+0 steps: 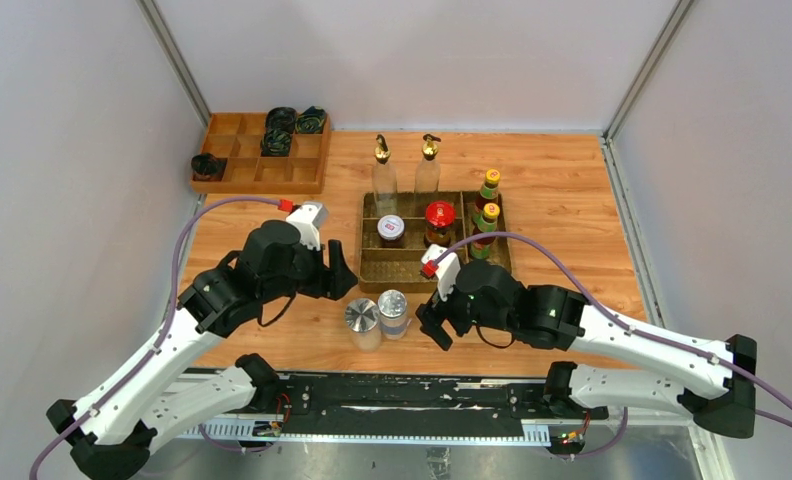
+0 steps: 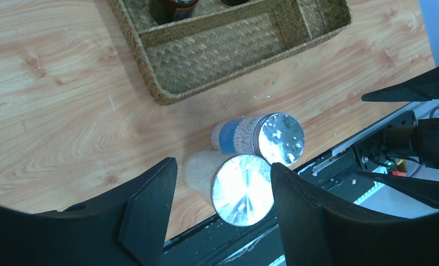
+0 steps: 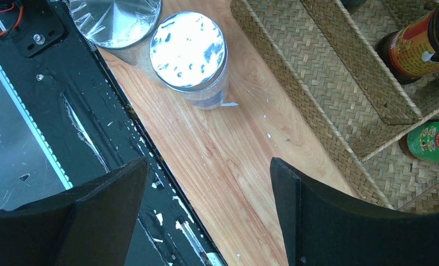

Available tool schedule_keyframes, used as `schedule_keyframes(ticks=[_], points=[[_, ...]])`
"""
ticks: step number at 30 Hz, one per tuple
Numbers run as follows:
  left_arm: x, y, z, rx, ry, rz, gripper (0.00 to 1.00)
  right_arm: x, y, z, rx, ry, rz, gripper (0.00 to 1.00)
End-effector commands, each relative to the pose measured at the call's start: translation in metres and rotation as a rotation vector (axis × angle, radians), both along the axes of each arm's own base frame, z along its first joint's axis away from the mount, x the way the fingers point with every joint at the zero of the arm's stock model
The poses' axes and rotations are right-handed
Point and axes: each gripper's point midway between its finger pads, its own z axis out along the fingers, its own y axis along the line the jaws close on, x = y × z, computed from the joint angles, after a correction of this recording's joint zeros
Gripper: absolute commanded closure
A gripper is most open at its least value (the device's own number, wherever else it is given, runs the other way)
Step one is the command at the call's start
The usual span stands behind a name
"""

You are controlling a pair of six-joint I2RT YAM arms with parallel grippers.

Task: Organize the condiment bottles
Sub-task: Pick up the bottle from the center of the board.

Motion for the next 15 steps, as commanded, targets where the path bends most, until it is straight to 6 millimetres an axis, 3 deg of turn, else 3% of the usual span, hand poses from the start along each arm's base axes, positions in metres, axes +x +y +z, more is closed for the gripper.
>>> schedule_keyframes(ticks=[1, 9, 15], points=[[-0.003, 0.003, -0.006, 0.01, -0.001, 0.002, 0.32, 0.0, 0.0, -0.005, -0.007, 0.003, -0.015, 0.13], [-0.001, 0.004, -0.018, 0.045, 0.016, -0.002, 0.31, 0.004, 0.0, -0.009, -0.023, -0.006, -0.031, 0.13], [0.004, -0.004, -0.013, 0.057, 0.022, -0.029, 0.32, 0.007, 0.004, -0.01, -0.035, -0.008, -0.03, 0.13]])
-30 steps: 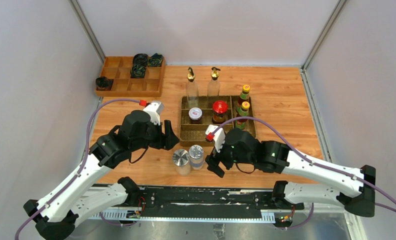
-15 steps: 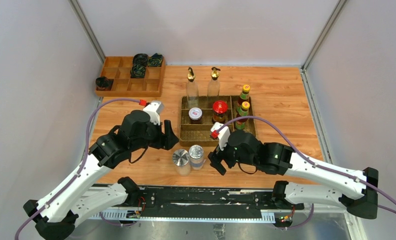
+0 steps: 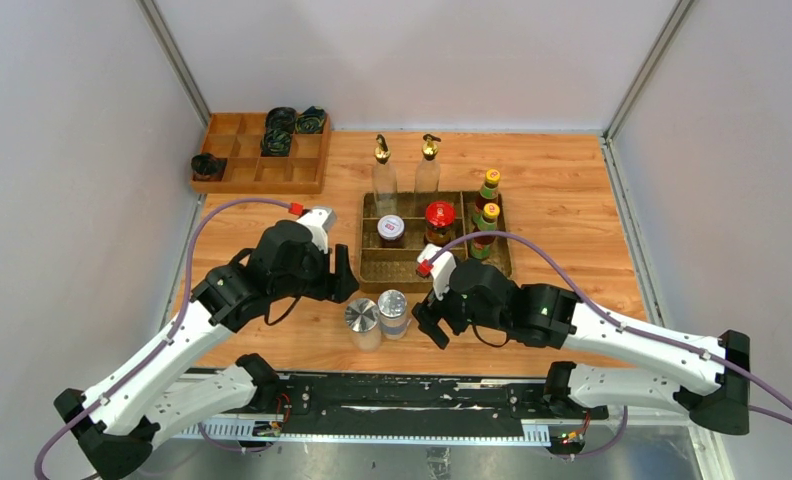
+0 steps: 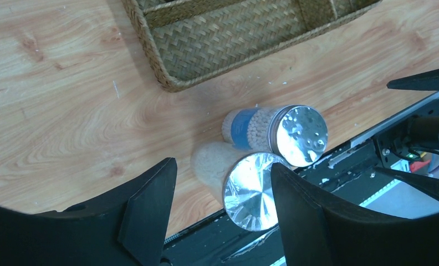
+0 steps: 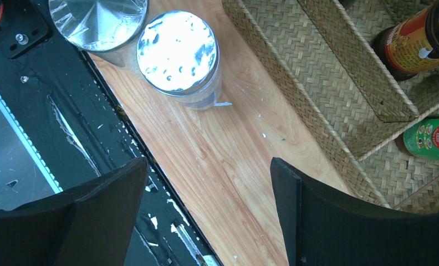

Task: Organize the condiment bottles
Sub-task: Pick up the bottle from the center of the board.

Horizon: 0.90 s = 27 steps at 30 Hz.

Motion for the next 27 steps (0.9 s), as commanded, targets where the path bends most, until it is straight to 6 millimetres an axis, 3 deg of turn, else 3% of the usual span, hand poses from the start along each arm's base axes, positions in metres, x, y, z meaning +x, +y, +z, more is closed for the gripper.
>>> schedule_keyframes(ticks=[1, 12, 20, 27], points=[[0.006, -0.006, 0.011, 0.002, -0.024, -0.02, 0.32, 0.001, 0.002, -0.002, -0.007, -0.007, -0.009, 0.13], [0.007, -0.005, 0.009, 0.017, -0.027, -0.021, 0.32, -0.004, -0.001, 0.002, 0.01, 0.013, -0.003, 0.12], [0.003, 0.001, 0.006, 0.012, -0.039, -0.011, 0.31, -0.047, 0.013, -0.02, 0.058, 0.172, 0.162, 0.12], [0.0, 0.005, 0.002, 0.009, -0.043, 0.0, 0.31, -0.058, 0.023, -0.015, 0.051, 0.159, 0.238, 0.12]])
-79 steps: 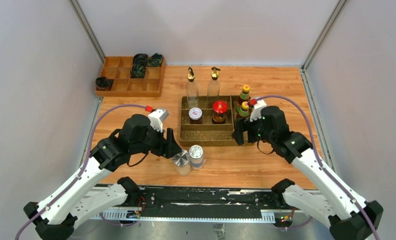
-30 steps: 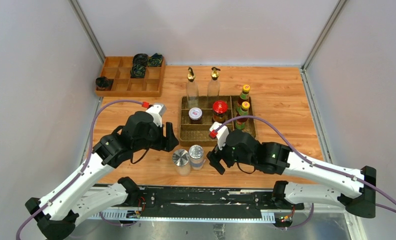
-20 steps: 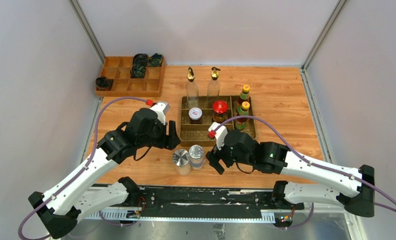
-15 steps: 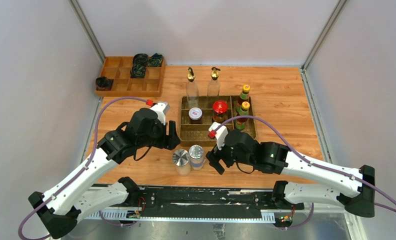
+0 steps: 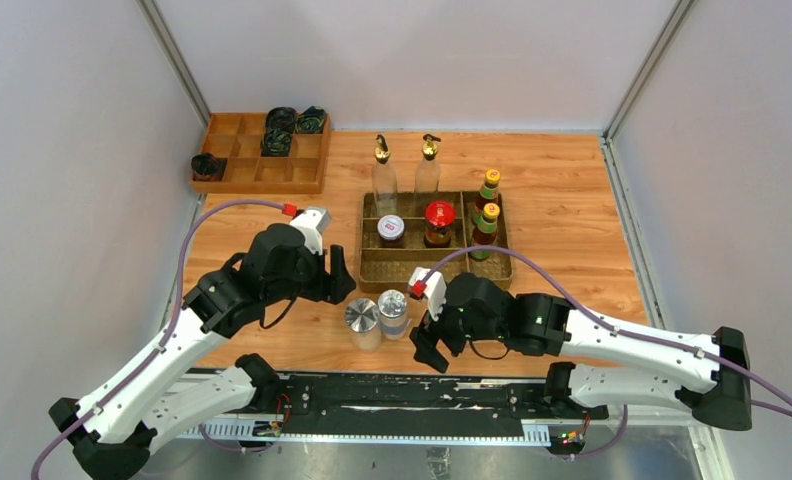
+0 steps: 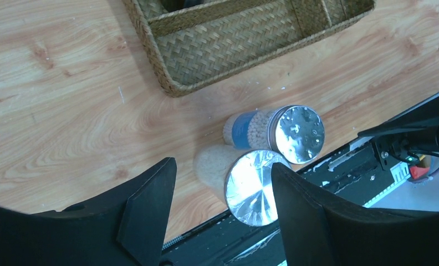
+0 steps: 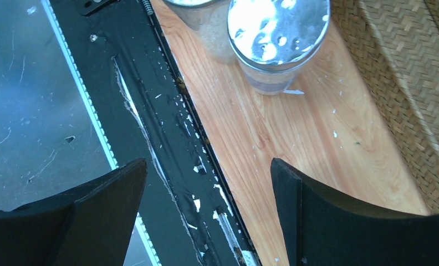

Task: Organize the condiment bottles
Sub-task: Pick up the bottle from the center of the board.

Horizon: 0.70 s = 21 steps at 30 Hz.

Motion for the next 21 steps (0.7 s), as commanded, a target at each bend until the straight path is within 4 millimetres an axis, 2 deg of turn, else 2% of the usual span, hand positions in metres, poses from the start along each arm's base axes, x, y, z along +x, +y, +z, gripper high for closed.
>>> schedule_keyframes(ticks=[1, 7, 11, 21], points=[[0.0, 0.001, -0.005, 0.011, -0.007, -0.002, 0.31, -0.008, 0.01, 0.008, 0.015, -0.011, 0.065, 0.12], [0.002, -0.001, -0.005, 0.01, -0.01, -0.008, 0.31, 0.029, 0.004, 0.015, 0.026, -0.188, -0.075, 0.12], [0.003, -0.005, -0.006, 0.002, -0.006, -0.014, 0.31, 0.048, 0.011, 0.024, 0.104, -0.283, -0.141, 0.12], [0.004, -0.008, -0.006, -0.003, -0.006, -0.021, 0.31, 0.063, 0.05, 0.02, 0.091, -0.303, -0.108, 0.12]])
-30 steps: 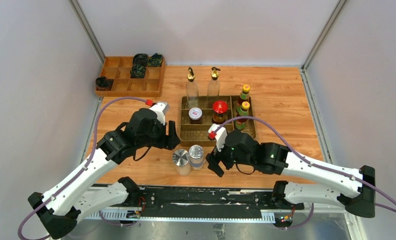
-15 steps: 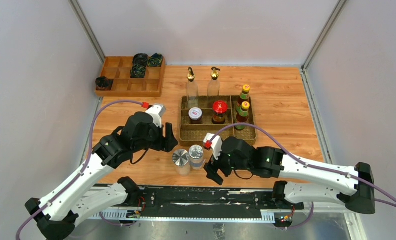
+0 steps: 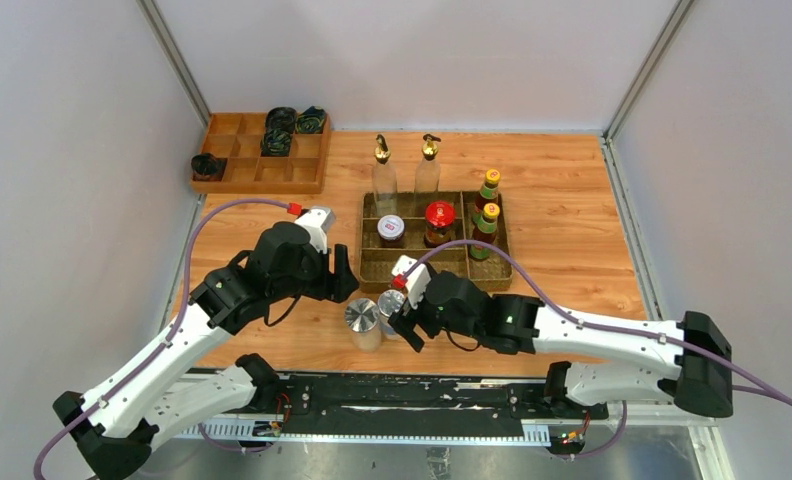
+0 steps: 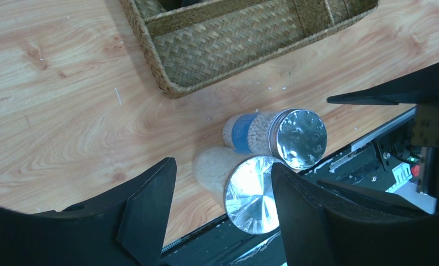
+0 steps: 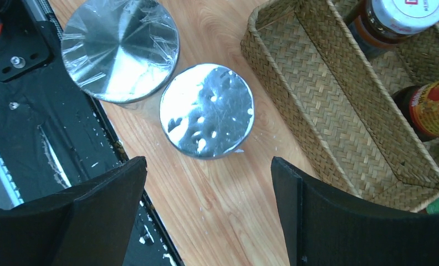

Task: Organize the condiment bottles
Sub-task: Pick up the bottle from the center of the board.

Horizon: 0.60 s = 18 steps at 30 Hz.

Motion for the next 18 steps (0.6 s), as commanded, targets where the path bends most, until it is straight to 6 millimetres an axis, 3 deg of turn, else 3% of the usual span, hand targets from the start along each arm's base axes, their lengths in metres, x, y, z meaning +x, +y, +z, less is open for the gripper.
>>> schedule_keyframes(ticks=[1, 9, 18], points=[[0.001, -0.003, 0.0, -0.008, -0.016, -0.016, 0.31, 0.012, 0.021, 0.019, 0.049, -0.062, -0.001, 0.12], [-0.002, -0.001, -0.001, -0.009, -0.019, -0.016, 0.31, 0.024, 0.035, 0.02, 0.048, -0.074, -0.027, 0.16], [-0.002, -0.001, -0.002, -0.01, -0.021, -0.019, 0.31, 0.033, 0.036, 0.011, 0.039, -0.058, -0.054, 0.18]])
